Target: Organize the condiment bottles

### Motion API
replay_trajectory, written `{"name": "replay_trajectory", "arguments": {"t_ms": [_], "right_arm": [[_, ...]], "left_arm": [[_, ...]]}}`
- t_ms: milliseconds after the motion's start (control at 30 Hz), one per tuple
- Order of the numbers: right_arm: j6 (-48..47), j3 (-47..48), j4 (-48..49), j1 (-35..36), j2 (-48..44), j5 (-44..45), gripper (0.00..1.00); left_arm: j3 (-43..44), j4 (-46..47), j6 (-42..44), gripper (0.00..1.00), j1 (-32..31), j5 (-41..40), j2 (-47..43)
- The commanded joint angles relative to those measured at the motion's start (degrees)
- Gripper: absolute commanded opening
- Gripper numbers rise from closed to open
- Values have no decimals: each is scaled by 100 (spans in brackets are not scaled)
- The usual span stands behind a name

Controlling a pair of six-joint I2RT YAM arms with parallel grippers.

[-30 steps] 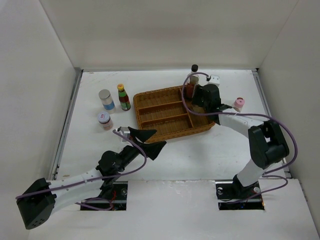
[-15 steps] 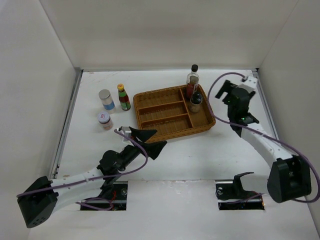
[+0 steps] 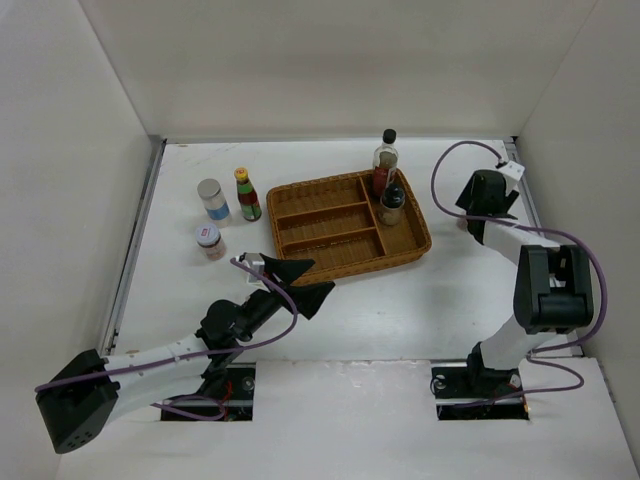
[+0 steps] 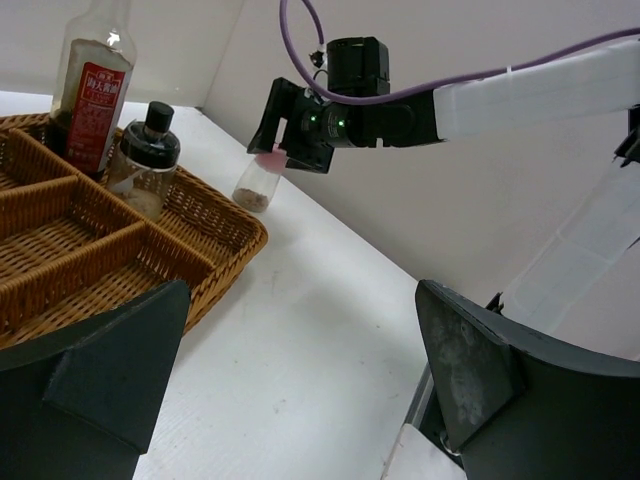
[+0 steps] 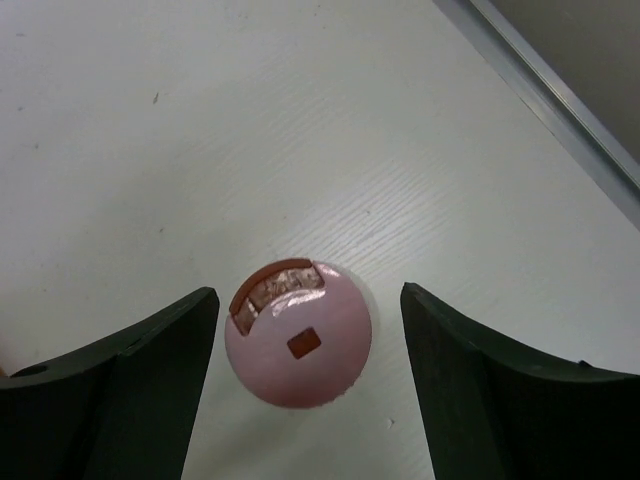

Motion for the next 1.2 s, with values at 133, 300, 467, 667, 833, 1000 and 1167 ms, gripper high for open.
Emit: {"name": "replay_trajectory", "arguments": {"t_ms": [133,300,467,667,833,1000,1167], "right_arm": [[7,75,896,-28,46,81,48],[139,-565,1001,436,-1058,406,44],[130,-971,651,1350,-2475,521,44],[200,-1006,316,2378,-2714,451,44],[332,-1024,377,2819,-2258,222,44],[306,-1076,596,2977,-1634,160,44],[218,-1076,746,3171,-1054,318,49]], "left_arm": [[-32,409,32,100,15,8,17],[-41,409,32,100,33,8,8],[-23,418,23,100,41,8,52],[3,348,23,100,68,-132,43],[169,-37,-4,100,120,-650,-97],[635,-1258,-12,100,68,-1317,-528],[1407,-2699,14,100,155,-2151,-783]]}}
